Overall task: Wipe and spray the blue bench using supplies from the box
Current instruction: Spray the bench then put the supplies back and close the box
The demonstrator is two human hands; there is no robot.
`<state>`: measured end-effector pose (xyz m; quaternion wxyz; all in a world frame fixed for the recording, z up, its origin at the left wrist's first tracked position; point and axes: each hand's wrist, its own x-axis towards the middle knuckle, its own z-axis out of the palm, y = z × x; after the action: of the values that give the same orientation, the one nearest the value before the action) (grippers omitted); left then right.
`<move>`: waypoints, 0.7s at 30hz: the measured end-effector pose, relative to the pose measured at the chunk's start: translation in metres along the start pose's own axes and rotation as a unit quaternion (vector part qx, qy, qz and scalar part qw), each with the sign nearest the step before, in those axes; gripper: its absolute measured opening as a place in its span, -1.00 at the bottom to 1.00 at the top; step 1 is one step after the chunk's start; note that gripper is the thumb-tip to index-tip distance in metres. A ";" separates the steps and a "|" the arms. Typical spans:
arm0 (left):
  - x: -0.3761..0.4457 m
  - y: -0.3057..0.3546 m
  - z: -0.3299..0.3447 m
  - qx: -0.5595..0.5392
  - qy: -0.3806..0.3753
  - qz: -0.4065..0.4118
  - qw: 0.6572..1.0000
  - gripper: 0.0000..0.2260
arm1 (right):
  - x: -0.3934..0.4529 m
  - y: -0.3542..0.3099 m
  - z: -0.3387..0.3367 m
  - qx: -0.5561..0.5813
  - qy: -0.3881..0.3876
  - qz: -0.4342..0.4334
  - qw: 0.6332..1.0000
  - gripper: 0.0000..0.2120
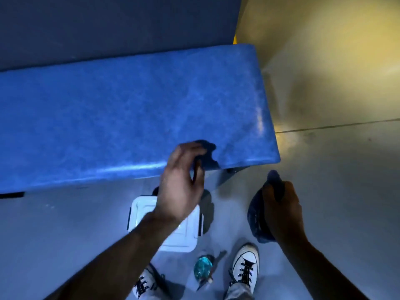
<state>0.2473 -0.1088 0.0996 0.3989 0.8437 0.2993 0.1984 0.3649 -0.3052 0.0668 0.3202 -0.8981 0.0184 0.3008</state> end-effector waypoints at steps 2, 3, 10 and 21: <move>-0.045 0.008 -0.002 -0.043 -0.040 -0.097 0.993 -0.77 | -0.008 -0.002 0.018 0.070 -0.024 0.009 0.997 -0.65; -0.067 0.008 -0.001 -0.070 -0.067 -0.161 0.982 -0.83 | -0.011 -0.004 0.029 0.114 -0.042 0.012 0.993 -0.65; -0.161 -0.020 0.023 -0.267 -0.096 -0.398 0.872 -0.81 | -0.030 0.019 0.099 0.222 -0.229 0.029 0.947 -0.66; -0.207 -0.152 -0.010 -0.127 -0.020 -0.443 0.888 -0.94 | -0.068 0.073 0.180 -0.101 -0.211 -0.101 0.967 -0.74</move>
<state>0.0357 -0.1643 -0.0344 0.5548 0.5698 0.6059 0.0205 0.1977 -0.2685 -0.0480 0.2535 -0.8392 -0.1709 0.4498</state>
